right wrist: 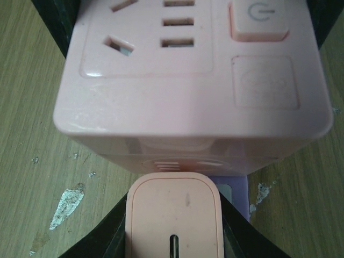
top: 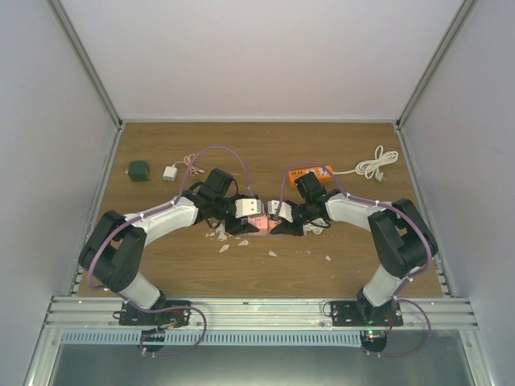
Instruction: Pull the plug off the socket
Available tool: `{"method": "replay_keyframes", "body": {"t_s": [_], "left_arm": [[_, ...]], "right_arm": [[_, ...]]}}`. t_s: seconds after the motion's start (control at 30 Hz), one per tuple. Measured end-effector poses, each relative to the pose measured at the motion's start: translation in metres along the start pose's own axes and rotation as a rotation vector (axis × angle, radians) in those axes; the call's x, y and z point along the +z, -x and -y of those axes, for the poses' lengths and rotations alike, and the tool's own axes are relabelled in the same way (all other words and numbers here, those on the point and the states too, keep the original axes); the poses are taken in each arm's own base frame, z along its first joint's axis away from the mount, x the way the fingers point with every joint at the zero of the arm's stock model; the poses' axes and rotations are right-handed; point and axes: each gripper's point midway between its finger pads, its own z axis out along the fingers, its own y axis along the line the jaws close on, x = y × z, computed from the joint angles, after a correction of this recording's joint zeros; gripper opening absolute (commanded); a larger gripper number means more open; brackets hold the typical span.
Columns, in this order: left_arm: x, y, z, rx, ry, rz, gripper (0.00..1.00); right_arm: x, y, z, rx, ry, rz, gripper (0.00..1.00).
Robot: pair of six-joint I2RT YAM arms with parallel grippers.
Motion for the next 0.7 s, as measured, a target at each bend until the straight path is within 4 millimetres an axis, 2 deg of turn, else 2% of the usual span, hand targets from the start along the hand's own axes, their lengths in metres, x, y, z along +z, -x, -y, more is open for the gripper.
{"method": "replay_keyframes", "body": {"t_s": [0.33, 0.4, 0.47, 0.7], "left_arm": [[0.001, 0.003, -0.005, -0.139, -0.046, -0.003, 0.36], [-0.002, 0.010, -0.007, -0.152, -0.061, 0.023, 0.36], [-0.007, 0.019, -0.009, -0.141, -0.068, 0.054, 0.36], [-0.014, 0.030, -0.003, -0.073, -0.071, 0.084, 0.35]], "right_arm": [[0.001, -0.001, 0.000, 0.003, 0.003, -0.001, 0.04], [0.001, -0.003, 0.000, 0.000, -0.002, -0.010, 0.04], [0.000, -0.005, 0.003, -0.001, -0.012, -0.021, 0.04], [-0.001, -0.006, 0.004, 0.001, -0.019, -0.029, 0.04]]}}
